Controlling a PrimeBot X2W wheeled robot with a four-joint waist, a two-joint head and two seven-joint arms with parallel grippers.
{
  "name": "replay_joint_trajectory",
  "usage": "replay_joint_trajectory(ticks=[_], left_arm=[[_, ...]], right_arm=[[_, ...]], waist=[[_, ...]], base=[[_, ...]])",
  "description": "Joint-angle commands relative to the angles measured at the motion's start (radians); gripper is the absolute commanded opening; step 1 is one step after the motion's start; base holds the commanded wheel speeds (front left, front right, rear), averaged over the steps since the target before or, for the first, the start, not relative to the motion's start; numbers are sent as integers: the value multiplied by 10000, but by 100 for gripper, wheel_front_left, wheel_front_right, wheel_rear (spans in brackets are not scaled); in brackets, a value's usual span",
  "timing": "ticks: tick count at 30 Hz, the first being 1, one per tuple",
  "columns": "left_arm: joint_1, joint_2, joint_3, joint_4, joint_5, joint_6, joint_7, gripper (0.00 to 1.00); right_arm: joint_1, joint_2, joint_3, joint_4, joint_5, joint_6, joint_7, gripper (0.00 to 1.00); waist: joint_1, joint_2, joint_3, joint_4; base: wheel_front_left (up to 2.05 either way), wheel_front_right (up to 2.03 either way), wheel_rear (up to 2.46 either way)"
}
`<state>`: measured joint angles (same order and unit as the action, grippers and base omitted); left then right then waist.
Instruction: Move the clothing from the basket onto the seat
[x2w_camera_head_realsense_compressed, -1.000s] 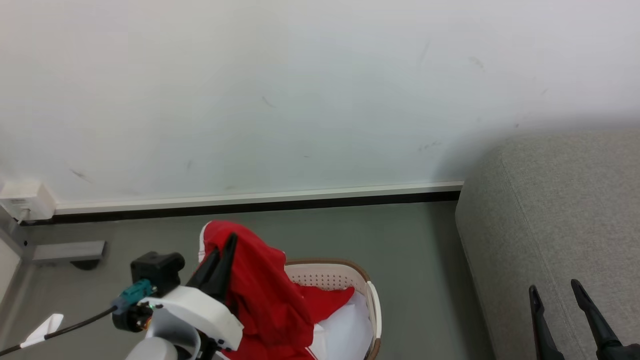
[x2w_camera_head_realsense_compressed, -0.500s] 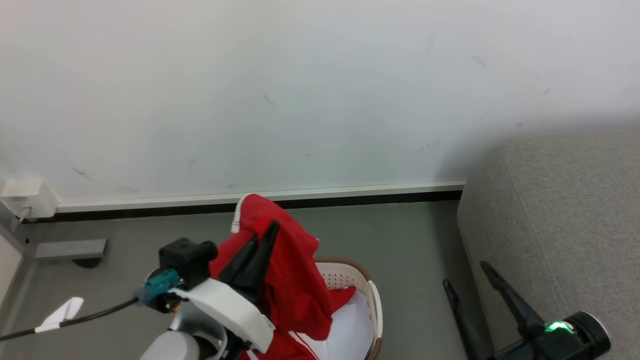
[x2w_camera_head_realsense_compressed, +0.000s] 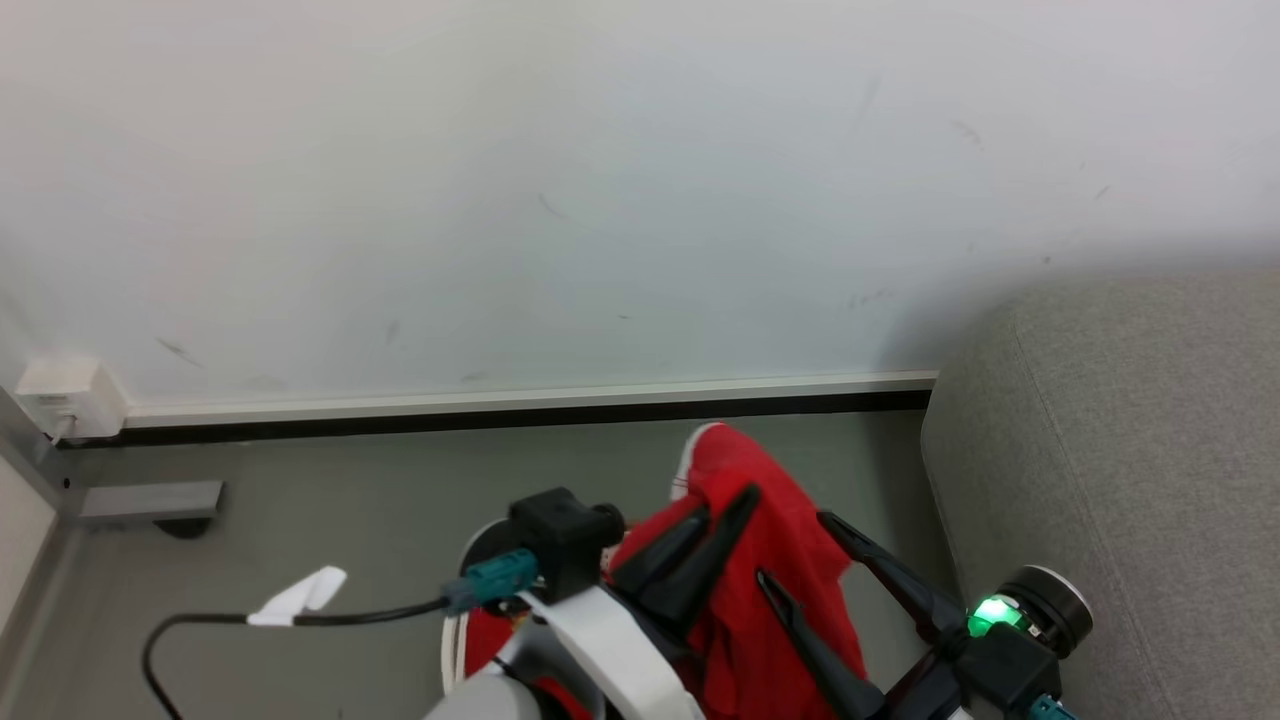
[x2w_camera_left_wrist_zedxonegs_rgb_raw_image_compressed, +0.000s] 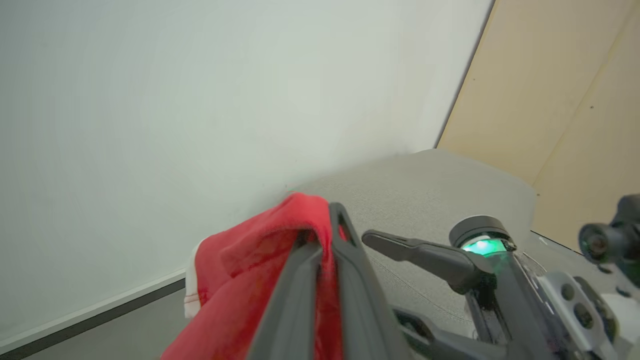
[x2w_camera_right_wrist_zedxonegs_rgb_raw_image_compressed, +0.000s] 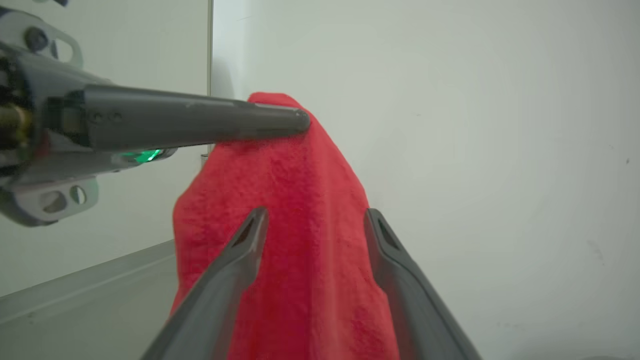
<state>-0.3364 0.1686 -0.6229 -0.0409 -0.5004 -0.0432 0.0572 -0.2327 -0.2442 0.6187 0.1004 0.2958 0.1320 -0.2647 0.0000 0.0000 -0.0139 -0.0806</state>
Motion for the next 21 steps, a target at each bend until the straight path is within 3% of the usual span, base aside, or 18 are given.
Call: replay_joint_trajectory(ticks=[1, 8, 10, 11, 12, 17, 18, 19, 21], left_arm=[[-88, -79, -162, -90, 109, -86, 81, 0], [128, -154, -752, -487, -411, -405, 465, 0], [145, -122, -842, -585, -545, -468, 591, 0], [157, -97, -860, -608, -592, -476, 648, 0], [170, -54, -883, -638, -587, -493, 709, 0], [264, 149, -799, -579, -532, -390, 692, 0], [282, 204, -778, -534, -466, -377, 618, 39], [295, 246, -754, -471, -409, -367, 540, 100], [316, 318, -729, -317, -269, -334, 365, 100]], right_arm=[[-177, -35, 93, 115, 69, -25, 6, 100], [-357, -158, 668, 617, 508, -25, 6, 100], [-373, -168, 766, 814, 716, -25, 7, 37], [-370, -157, 790, 899, 855, -25, 6, 13], [-398, -162, 811, 965, 993, -25, 6, 0], [-462, -222, 620, 912, 1439, -25, 6, 0], [-437, -243, 539, 854, 1533, -25, 6, 0], [-405, -273, 425, 781, 1603, -25, 4, 0], [-257, -372, 200, 654, 1685, -25, 4, 0]], waist=[[0, 0, -18, -7], [0, 0, -41, -78], [0, 0, -44, -93], [0, 0, -47, -104], [0, 0, -49, -113], [0, 0, -39, -211], [0, 0, -31, -252], [0, 0, -22, -296], [0, 0, 2, -400]], base=[[0, 0, 0], [0, 0, 0], [0, 0, 0], [0, 0, 0], [0, 0, 0], [0, 0, 0], [0, 0, 0], [0, 0, 0], [0, 0, 0]])
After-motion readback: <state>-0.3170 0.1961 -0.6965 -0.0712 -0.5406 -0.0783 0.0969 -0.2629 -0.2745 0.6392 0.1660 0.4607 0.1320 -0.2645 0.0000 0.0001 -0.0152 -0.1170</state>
